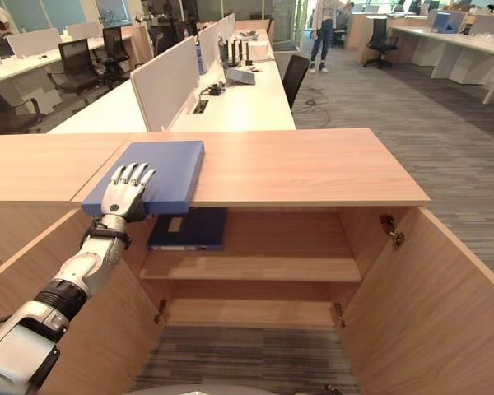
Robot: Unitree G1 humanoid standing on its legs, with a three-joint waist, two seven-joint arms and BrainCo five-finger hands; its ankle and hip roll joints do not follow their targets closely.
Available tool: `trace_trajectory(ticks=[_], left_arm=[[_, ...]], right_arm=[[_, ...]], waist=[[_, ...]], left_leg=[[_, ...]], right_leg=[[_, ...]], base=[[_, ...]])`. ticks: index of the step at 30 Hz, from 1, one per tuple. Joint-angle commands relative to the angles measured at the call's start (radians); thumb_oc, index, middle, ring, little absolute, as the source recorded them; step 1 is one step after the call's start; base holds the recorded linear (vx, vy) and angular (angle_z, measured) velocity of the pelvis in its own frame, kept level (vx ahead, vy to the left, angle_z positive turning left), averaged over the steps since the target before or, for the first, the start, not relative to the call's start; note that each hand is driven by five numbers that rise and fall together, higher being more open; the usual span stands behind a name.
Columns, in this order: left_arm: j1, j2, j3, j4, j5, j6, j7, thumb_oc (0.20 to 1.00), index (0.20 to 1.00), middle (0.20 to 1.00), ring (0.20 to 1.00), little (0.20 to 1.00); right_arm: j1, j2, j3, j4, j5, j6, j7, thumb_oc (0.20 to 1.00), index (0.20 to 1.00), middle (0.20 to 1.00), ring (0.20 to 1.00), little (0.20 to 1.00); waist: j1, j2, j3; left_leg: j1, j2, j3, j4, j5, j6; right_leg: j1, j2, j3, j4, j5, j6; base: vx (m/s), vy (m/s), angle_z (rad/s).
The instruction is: Put the empty folder in the office cabinet
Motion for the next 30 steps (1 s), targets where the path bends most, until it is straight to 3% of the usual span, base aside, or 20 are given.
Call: trace_trajectory(ticks=[1,9,10,12,13,14,24,30], left_arm=[[-0.219,0.040,-0.007,0.082,-0.016,0.015,0.032,1.000,1.000,1.000,1.000,1.000],[-0.189,0.015,-0.030,0.153,-0.027,0.013,0.001,1.000,1.000,1.000,1.000,1.000],[-0.185,0.006,-0.035,0.180,-0.038,0.014,-0.011,0.956,0.956,0.956,0.956,0.956],[-0.183,0.003,-0.038,0.184,-0.046,0.008,-0.025,0.429,0.429,0.429,0.429,0.429],[-0.183,0.003,-0.038,0.184,-0.046,0.007,-0.026,0.357,0.357,0.357,0.357,0.357],[-0.176,0.003,-0.042,0.186,-0.052,0.002,-0.042,0.200,0.200,0.200,0.200,0.200],[-0.146,-0.025,-0.046,0.293,-0.102,0.009,-0.110,0.200,0.200,0.200,0.200,0.200],[-0.119,-0.019,0.007,0.202,-0.181,-0.022,-0.090,0.200,0.200,0.200,0.200,0.200]], right_arm=[[-0.087,0.027,0.031,0.045,-0.031,-0.013,0.002,1.000,1.000,1.000,1.000,1.000],[-0.083,0.028,0.031,0.045,-0.028,-0.012,0.005,1.000,1.000,1.000,1.000,1.000],[-0.084,0.026,0.030,0.045,-0.027,-0.013,0.007,1.000,1.000,1.000,1.000,1.000],[-0.084,0.023,0.028,0.046,-0.027,-0.012,0.008,1.000,1.000,1.000,1.000,1.000],[-0.084,0.023,0.028,0.046,-0.027,-0.012,0.008,1.000,1.000,1.000,1.000,1.000],[-0.083,0.024,0.024,0.049,-0.027,-0.010,0.009,1.000,1.000,1.000,1.000,1.000],[-0.075,0.015,0.015,0.051,-0.031,0.001,0.026,1.000,1.000,1.000,1.000,1.000],[-0.066,0.016,0.005,0.060,-0.020,0.006,0.037,1.000,1.000,1.000,1.000,1.000]], waist=[[-0.010,-0.039,0.003],[-0.013,-0.036,0.003],[-0.015,-0.035,0.002],[-0.015,-0.035,0.003],[-0.015,-0.035,0.003],[-0.015,-0.034,0.002],[-0.018,-0.030,0.007],[-0.010,-0.035,0.014]], left_leg=[[0.043,-0.028,-0.045,0.005,-0.114,-0.003],[0.050,-0.031,-0.039,0.005,-0.116,-0.001],[0.052,-0.031,-0.038,0.005,-0.117,-0.001],[0.053,-0.032,-0.038,0.005,-0.118,0.000],[0.054,-0.033,-0.037,0.005,-0.118,0.000],[0.056,-0.033,-0.037,0.005,-0.119,0.001],[0.065,-0.035,-0.034,0.005,-0.121,0.003],[0.061,-0.035,-0.038,0.005,-0.119,0.003]], right_leg=[[0.022,-0.038,0.008,0.007,-0.033,0.070],[0.026,-0.040,0.011,0.007,-0.034,0.072],[0.028,-0.040,0.012,0.007,-0.035,0.072],[0.029,-0.040,0.012,0.007,-0.035,0.072],[0.029,-0.040,0.013,0.007,-0.035,0.072],[0.030,-0.040,0.013,0.007,-0.036,0.072],[0.036,-0.043,0.016,0.007,-0.036,0.072],[0.036,-0.043,0.013,0.007,-0.037,0.070]], base=[[0.00,0.000,0.00],[0.00,0.000,0.00],[0.01,-0.001,-0.03],[0.00,0.000,0.00],[0.00,0.000,0.00],[0.00,0.000,0.00],[0.00,0.004,-0.02],[0.00,0.000,0.00]])
